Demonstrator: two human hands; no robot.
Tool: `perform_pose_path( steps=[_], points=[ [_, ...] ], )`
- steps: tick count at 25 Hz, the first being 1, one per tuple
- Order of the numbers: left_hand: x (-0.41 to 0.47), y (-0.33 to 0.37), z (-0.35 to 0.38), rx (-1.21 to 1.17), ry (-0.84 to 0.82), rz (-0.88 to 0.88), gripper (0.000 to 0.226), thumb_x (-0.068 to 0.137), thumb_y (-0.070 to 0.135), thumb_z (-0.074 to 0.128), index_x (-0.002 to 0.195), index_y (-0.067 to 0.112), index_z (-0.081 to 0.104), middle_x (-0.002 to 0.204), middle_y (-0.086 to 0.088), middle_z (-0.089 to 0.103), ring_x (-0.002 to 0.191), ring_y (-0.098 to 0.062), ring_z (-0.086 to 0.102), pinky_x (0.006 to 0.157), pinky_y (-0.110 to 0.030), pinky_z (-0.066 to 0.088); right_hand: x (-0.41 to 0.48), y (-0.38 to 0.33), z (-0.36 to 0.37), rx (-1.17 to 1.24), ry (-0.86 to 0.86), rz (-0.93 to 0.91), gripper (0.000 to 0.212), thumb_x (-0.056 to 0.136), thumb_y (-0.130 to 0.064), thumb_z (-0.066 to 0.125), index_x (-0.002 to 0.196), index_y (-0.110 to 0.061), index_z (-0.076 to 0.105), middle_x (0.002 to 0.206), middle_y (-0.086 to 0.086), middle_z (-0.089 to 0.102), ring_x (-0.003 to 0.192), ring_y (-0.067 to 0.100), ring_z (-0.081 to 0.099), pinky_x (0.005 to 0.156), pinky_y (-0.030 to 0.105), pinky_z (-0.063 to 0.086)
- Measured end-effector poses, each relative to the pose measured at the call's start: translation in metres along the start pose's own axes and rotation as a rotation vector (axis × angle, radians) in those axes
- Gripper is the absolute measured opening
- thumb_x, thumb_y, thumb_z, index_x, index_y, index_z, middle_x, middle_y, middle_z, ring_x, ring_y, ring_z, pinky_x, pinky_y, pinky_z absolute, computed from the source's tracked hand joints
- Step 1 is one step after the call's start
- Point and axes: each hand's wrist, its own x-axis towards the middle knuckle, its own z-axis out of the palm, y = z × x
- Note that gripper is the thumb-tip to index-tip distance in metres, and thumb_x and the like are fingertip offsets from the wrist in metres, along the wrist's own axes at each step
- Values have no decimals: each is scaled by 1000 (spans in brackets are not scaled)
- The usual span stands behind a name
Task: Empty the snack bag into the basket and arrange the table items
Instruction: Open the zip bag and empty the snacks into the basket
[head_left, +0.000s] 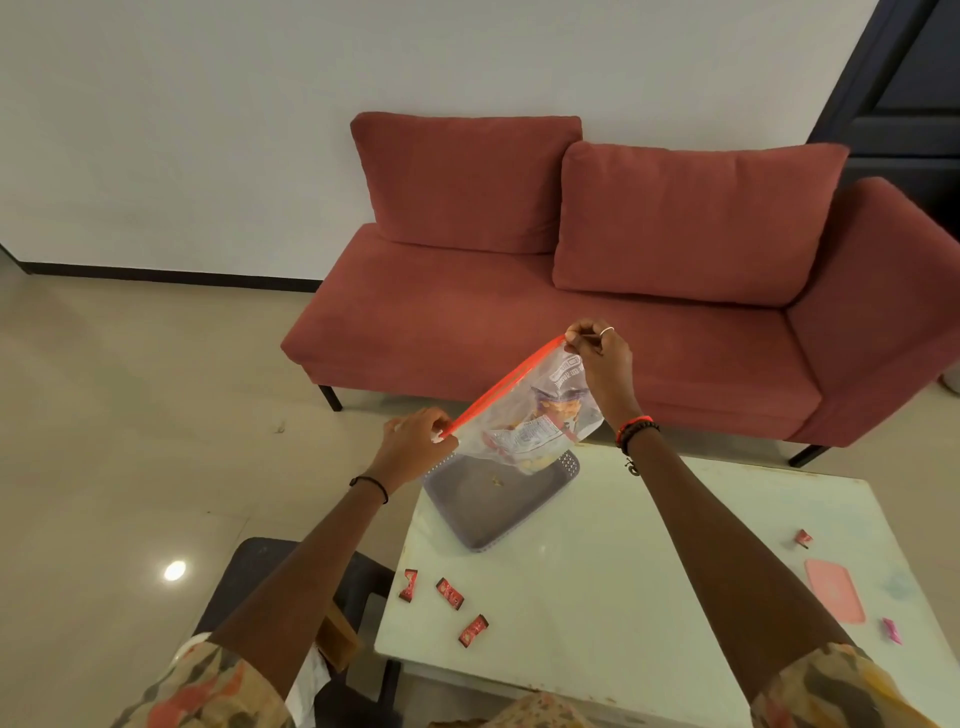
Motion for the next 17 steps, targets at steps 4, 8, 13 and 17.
perform_pose_path(
  steps=[4,8,13,17],
  points=[
    [12,24,-14,-287,-175,77,30,92,39,47,100,19,68,95,-1,69,90,-16,63,85,-31,47,0,-5,1,-9,-99,-30,6,91,-4,57,90,-5,63,85,3,65,72,3,63,69,5,50],
    [33,53,-20,-306,-68,118,29,96,22,50,115,7,67,108,-7,72,100,-18,67,90,-23,47,1,-3,-6,-34,-149,-51,7,91,-4,57,89,-8,63,80,-2,64,67,-9,63,69,5,50],
    [44,72,-18,-236,-100,170,26,88,24,63,107,9,71,101,-7,75,80,-14,66,72,-17,49,-1,-3,-14,-7,-158,-31,22,89,-6,59,77,-25,60,77,-9,65,66,-11,65,65,3,48],
    [44,75,-14,-310,-103,150,25,85,19,66,105,4,71,102,-11,74,84,-12,64,72,-6,46,-3,1,-21,14,-165,-28,16,88,-6,60,81,-20,62,76,-9,65,66,-10,65,65,4,48]
  ],
)
